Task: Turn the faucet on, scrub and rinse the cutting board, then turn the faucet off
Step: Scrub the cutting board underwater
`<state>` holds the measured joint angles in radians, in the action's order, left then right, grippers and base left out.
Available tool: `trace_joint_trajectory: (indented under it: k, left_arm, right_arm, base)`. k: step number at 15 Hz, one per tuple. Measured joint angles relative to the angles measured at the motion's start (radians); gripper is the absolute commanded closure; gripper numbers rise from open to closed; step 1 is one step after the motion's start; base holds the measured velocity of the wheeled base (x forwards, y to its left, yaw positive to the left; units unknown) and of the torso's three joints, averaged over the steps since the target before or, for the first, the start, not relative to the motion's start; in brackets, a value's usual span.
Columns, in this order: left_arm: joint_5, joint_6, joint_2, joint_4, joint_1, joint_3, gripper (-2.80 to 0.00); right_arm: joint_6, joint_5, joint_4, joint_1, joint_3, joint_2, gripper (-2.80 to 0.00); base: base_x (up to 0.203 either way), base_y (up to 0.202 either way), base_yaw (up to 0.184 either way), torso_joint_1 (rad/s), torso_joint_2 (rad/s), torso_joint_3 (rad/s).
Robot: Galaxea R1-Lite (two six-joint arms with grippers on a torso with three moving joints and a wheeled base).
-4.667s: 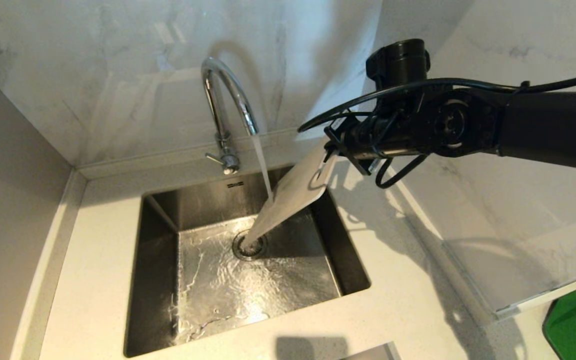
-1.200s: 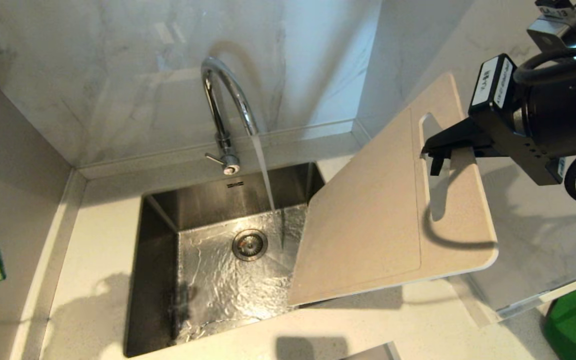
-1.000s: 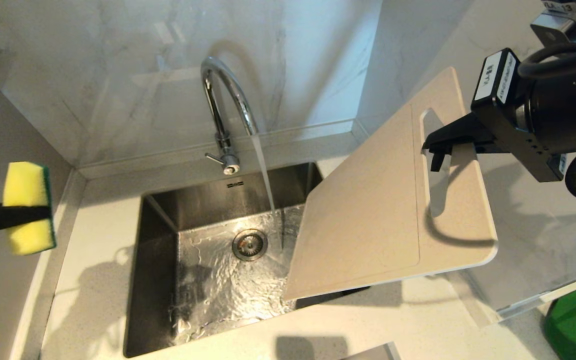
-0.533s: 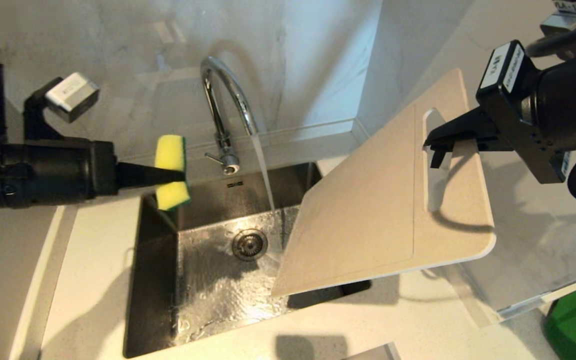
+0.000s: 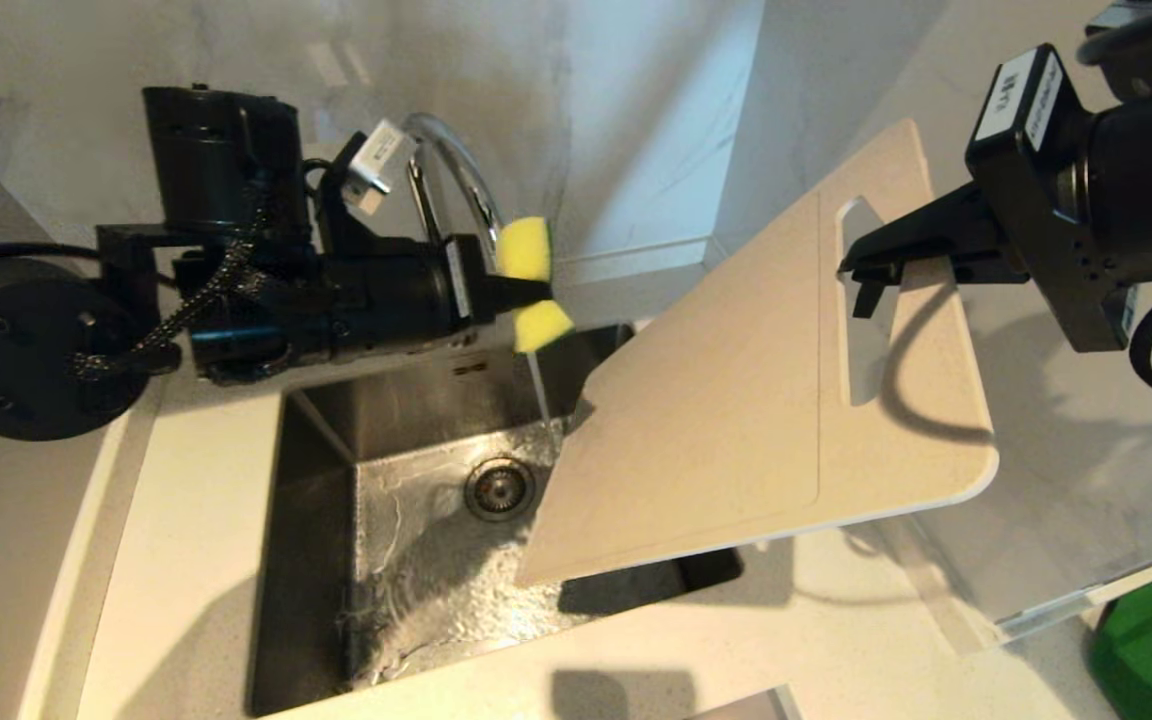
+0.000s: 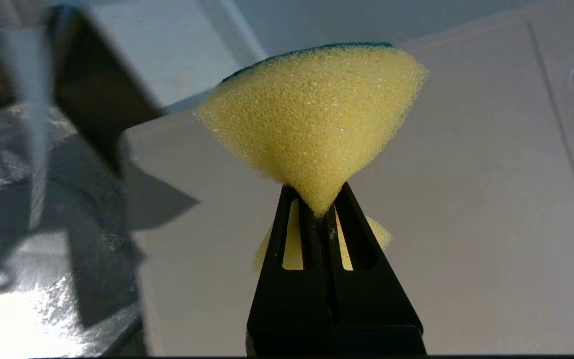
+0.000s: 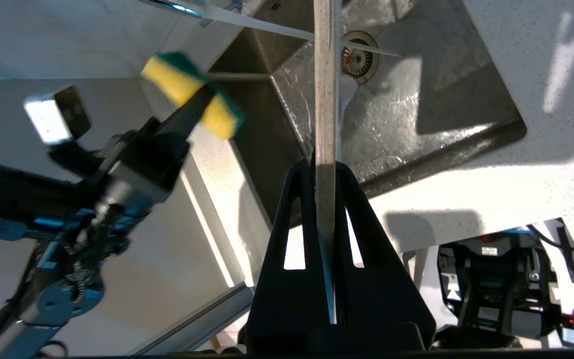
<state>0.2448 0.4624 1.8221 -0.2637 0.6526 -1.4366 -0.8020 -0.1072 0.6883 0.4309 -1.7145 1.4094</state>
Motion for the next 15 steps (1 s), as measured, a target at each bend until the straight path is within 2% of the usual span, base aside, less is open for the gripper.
trace_joint_trajectory:
  k: [3, 5, 8, 11, 13, 15]
  left_arm:
    - [-0.05, 0.036, 0.101, -0.004, 0.075, -0.13, 0.0]
    - [-0.061, 0.046, 0.155, -0.003, 0.121, -0.192, 0.0]
    - [-0.08, 0.104, 0.211, 0.004, 0.166, -0.263, 0.0]
    - [-0.085, 0.096, 0.239, -0.003, 0.178, -0.245, 0.0]
    - [-0.085, 0.066, 0.248, -0.017, 0.17, -0.185, 0.0]
    - [-0.085, 0.052, 0.252, -0.084, 0.147, -0.095, 0.0]
  right_arm:
    - [-0.008, 0.001, -0.003, 0.0, -0.003, -0.002, 0.0]
    - [-0.008, 0.0, -0.005, 0.0, -0.007, -0.003, 0.0]
    - [-0.008, -0.001, -0.01, 0.0, -0.012, -0.003, 0.0]
    - [-0.008, 0.002, -0.023, -0.002, -0.02, -0.002, 0.0]
    - [-0.009, 0.002, -0.023, -0.002, -0.023, -0.002, 0.0]
    - [-0.01, 0.001, -0.025, -0.002, -0.025, -0.001, 0.0]
  base:
    - [0.0, 0.0, 0.0, 0.0, 0.0, 0.0]
    - [0.0, 0.0, 0.0, 0.0, 0.0, 0.0]
    - [0.0, 0.0, 0.0, 0.0, 0.0, 0.0]
    - [0.0, 0.0, 0.0, 0.0, 0.0, 0.0]
    - [0.0, 0.0, 0.0, 0.0, 0.0, 0.0]
    - [0.0, 0.0, 0.0, 0.0, 0.0, 0.0]
